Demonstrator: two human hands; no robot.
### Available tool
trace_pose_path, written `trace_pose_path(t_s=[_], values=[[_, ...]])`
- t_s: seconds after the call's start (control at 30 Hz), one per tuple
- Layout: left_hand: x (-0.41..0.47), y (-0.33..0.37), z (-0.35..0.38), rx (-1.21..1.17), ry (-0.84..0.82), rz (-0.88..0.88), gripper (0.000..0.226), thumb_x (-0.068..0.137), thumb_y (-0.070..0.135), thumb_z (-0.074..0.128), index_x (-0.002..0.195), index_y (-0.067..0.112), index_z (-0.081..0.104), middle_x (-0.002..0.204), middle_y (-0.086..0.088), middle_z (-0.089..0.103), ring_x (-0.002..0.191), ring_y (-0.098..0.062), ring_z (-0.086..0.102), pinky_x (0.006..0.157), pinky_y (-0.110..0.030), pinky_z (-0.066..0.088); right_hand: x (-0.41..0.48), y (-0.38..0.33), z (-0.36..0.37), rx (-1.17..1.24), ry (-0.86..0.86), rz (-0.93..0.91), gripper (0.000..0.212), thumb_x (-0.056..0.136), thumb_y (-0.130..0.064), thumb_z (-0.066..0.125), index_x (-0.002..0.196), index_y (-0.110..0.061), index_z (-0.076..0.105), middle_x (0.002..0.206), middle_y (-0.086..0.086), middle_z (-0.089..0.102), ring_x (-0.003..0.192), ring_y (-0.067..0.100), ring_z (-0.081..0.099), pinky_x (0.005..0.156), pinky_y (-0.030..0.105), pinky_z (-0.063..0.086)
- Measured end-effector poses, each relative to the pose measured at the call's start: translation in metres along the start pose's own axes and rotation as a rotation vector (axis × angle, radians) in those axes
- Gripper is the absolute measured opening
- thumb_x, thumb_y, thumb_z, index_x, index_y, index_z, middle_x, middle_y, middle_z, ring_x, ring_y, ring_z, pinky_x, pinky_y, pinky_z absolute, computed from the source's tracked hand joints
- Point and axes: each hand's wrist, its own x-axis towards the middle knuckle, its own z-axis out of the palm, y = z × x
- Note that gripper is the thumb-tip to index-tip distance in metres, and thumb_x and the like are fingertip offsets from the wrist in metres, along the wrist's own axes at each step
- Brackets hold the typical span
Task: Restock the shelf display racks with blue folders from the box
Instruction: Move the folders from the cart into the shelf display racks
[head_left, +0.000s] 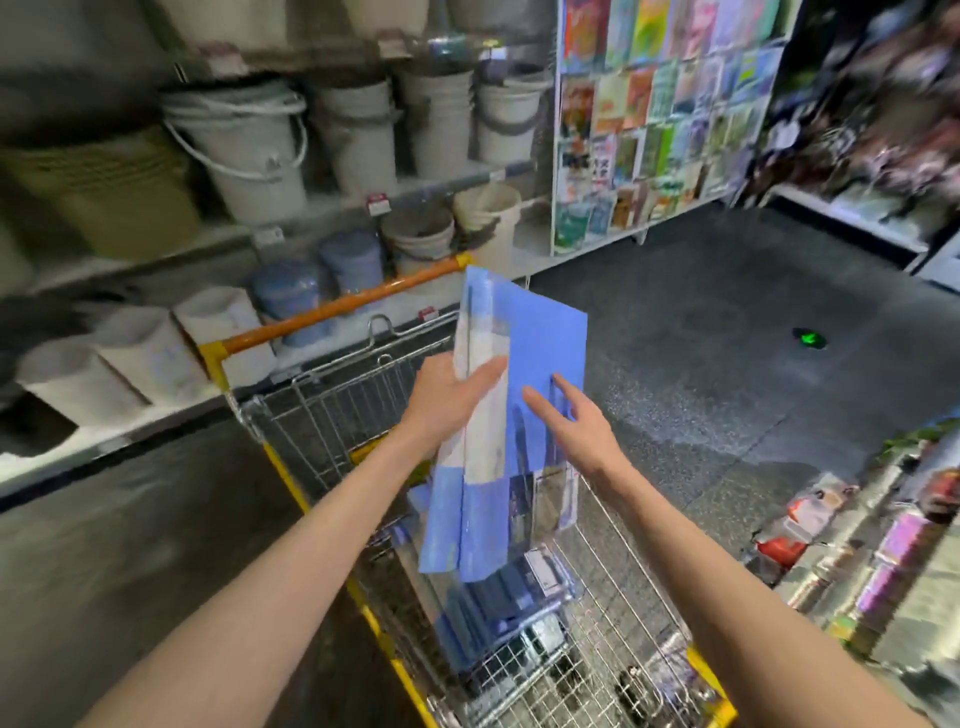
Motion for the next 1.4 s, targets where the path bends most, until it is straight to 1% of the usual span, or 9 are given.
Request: trace_pose_path(t_s=[0.13, 0.3, 0.43, 0.57, 0.73, 0.87, 1.1, 1.3, 1.4], values=[[-0.016, 0.046, -0.001, -0.038, -0.031, 0.067, 0.020, 0.097, 0.037, 0.066, 0.087, 0.023, 0.076, 0.083, 0.006, 0.077, 0.080, -0.010, 0.070, 0.072, -0.030, 0.056, -0.019, -0.043, -0.012, 0.092, 0.060, -0.168, 0.093, 0.081, -0.055, 0.073, 0.157, -0.029, 0.026, 0.160, -0.019, 0.025, 0.147, 0.003, 0.024, 0.117, 0.027, 0.025], [-0.025, 0.094, -0.001, -0.139, -0.098, 0.101, 0.055, 0.099, 0.056, 0.050, 0.093, 0.007, 0.074, 0.090, -0.012, 0.073, 0.082, -0.020, 0.067, 0.083, -0.043, 0.058, -0.035, -0.089, -0.040, 0.091, 0.058, -0.258, 0.103, 0.073, -0.068, 0.071, 0.157, -0.040, 0.017, 0.163, -0.020, 0.014, 0.152, 0.007, 0.009, 0.123, 0.044, 0.022], [-0.024, 0.123, 0.008, -0.176, -0.140, 0.172, 0.082, 0.070, 0.094, 0.047, 0.095, 0.018, 0.064, 0.086, -0.010, 0.061, 0.082, -0.019, 0.057, 0.078, -0.042, 0.049, -0.043, -0.117, -0.065, 0.089, 0.035, -0.313, 0.114, 0.068, -0.071, 0.069, 0.158, -0.039, 0.008, 0.164, -0.019, 0.007, 0.153, 0.010, 0.005, 0.124, 0.048, 0.019], [-0.025, 0.142, 0.016, -0.211, -0.189, 0.150, 0.082, 0.068, 0.096, 0.047, 0.097, 0.022, 0.065, 0.093, -0.007, 0.059, 0.087, -0.020, 0.056, 0.093, -0.056, 0.051, -0.046, -0.137, -0.081, 0.107, 0.027, -0.325, 0.118, 0.067, -0.069, 0.075, 0.158, -0.040, 0.005, 0.164, -0.020, 0.006, 0.153, 0.009, 0.003, 0.123, 0.050, 0.019], [-0.033, 0.165, 0.017, -0.276, -0.237, 0.175, 0.055, 0.099, 0.065, 0.031, 0.106, 0.032, 0.075, 0.112, 0.005, 0.076, 0.110, -0.014, 0.070, 0.102, -0.045, 0.053, -0.049, -0.152, -0.089, 0.109, 0.081, -0.354, 0.125, 0.058, -0.075, 0.077, 0.156, -0.045, 0.005, 0.165, -0.017, 0.003, 0.153, 0.009, 0.002, 0.122, 0.052, 0.021], [-0.033, 0.173, 0.019, -0.321, -0.264, 0.184, 0.055, 0.098, 0.066, 0.029, 0.109, 0.035, 0.073, 0.113, 0.006, 0.076, 0.111, -0.012, 0.070, 0.103, -0.047, 0.053, -0.051, -0.159, -0.092, 0.133, 0.116, -0.400, 0.122, 0.061, -0.071, 0.079, 0.156, -0.046, 0.007, 0.165, -0.020, 0.003, 0.152, 0.004, 0.002, 0.124, 0.048, 0.018], [-0.032, 0.179, 0.023, -0.334, -0.285, 0.225, 0.064, 0.102, 0.062, 0.028, 0.126, 0.019, 0.069, 0.116, 0.005, 0.075, 0.115, -0.010, 0.067, 0.109, -0.043, 0.048, -0.045, -0.160, -0.103, 0.205, 0.076, -0.454, 0.111, 0.071, -0.057, 0.078, 0.158, -0.037, 0.012, 0.160, -0.026, 0.013, 0.139, -0.011, 0.016, 0.110, 0.020, 0.022], [-0.026, 0.184, 0.024, -0.379, -0.443, 0.253, 0.054, 0.104, 0.052, 0.029, 0.113, 0.021, 0.072, 0.114, 0.000, 0.075, 0.110, -0.015, 0.071, 0.093, -0.029, 0.057, -0.040, -0.160, -0.111, 0.289, -0.022, -0.435, 0.111, 0.064, -0.079, 0.072, 0.155, -0.036, 0.025, 0.154, -0.019, 0.041, 0.142, 0.003, 0.036, 0.120, 0.046, 0.024], [-0.025, 0.186, 0.023, -0.400, -0.474, 0.278, 0.053, 0.103, 0.052, 0.029, 0.118, 0.021, 0.070, 0.120, 0.000, 0.073, 0.115, -0.014, 0.068, 0.098, -0.027, 0.054, -0.039, -0.160, -0.113, 0.299, -0.016, -0.438, 0.114, 0.063, -0.076, 0.072, 0.157, -0.036, 0.021, 0.153, -0.021, 0.040, 0.142, -0.001, 0.034, 0.120, 0.042, 0.023]])
